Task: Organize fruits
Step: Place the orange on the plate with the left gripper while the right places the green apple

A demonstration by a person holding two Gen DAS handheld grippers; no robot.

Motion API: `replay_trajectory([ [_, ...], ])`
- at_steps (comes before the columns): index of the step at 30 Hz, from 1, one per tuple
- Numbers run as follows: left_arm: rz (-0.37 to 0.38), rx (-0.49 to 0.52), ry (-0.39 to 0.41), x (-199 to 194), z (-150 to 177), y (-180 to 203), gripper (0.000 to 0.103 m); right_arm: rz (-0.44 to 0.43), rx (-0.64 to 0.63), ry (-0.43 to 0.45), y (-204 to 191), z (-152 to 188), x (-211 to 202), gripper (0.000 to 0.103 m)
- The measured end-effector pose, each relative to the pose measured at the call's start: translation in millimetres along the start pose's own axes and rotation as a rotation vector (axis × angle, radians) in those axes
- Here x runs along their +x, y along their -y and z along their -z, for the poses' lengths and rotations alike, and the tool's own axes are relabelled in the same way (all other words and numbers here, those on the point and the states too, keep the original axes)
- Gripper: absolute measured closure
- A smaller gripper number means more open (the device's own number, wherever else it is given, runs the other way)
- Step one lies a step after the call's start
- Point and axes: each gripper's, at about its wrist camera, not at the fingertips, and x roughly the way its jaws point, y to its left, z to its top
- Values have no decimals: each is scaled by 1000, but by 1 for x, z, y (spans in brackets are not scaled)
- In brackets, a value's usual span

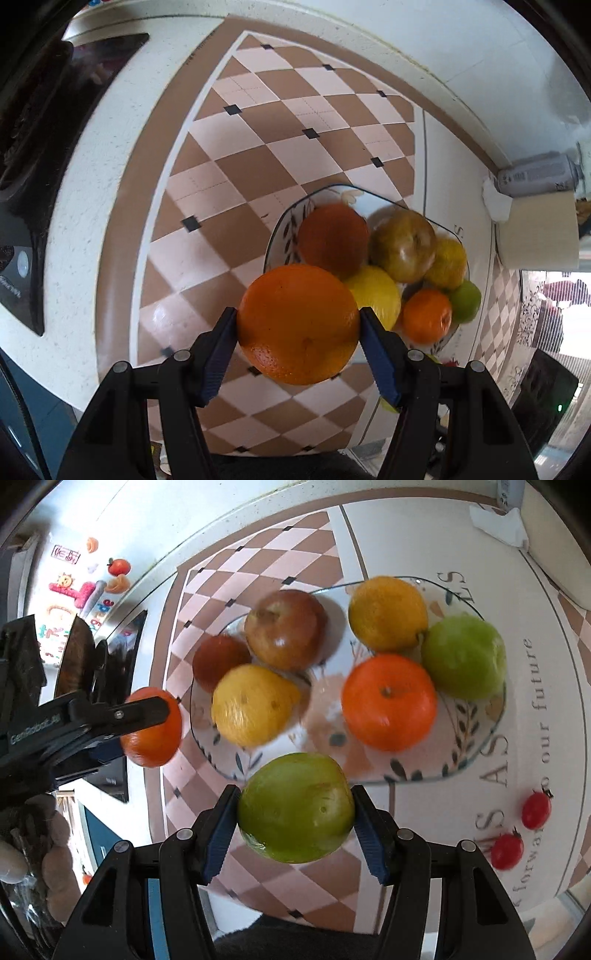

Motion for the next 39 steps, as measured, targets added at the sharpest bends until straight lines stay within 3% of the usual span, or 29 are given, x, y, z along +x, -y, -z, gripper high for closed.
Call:
replay_trajectory([
  [6,13,-59,-85,25,-15,-11,40,-1,67,-14,7,-6,16,40],
  [13,41,-102,-94,22,-16,-16,39,-19,138,7,19,-10,23,40],
  [16,71,-135,-108,20,-14,-20,39,-29,153,9,21,-9,21,35],
  [17,79,-145,-111,19,-14,-22,39,-32,153,10,21,-10,20,27],
  [19,95,-149,-112,17,-13,-26,39,-35,152,16,19,-10,17,22],
  [23,107,-143,-99,8,-10,-27,39,-18,139,25,15,-10,11,21],
  [27,43,-69,-45,-9,-5,-15,37,54,105,36,11,-7,2,9],
  [30,-44,30,13,-25,5,-2,14,164,66,49,11,0,-8,8],
  [35,-181,164,83,-39,31,14,14,307,-20,106,2,12,-32,8],
  [39,-216,212,131,-49,53,21,14,351,-63,155,-6,24,-57,8],
])
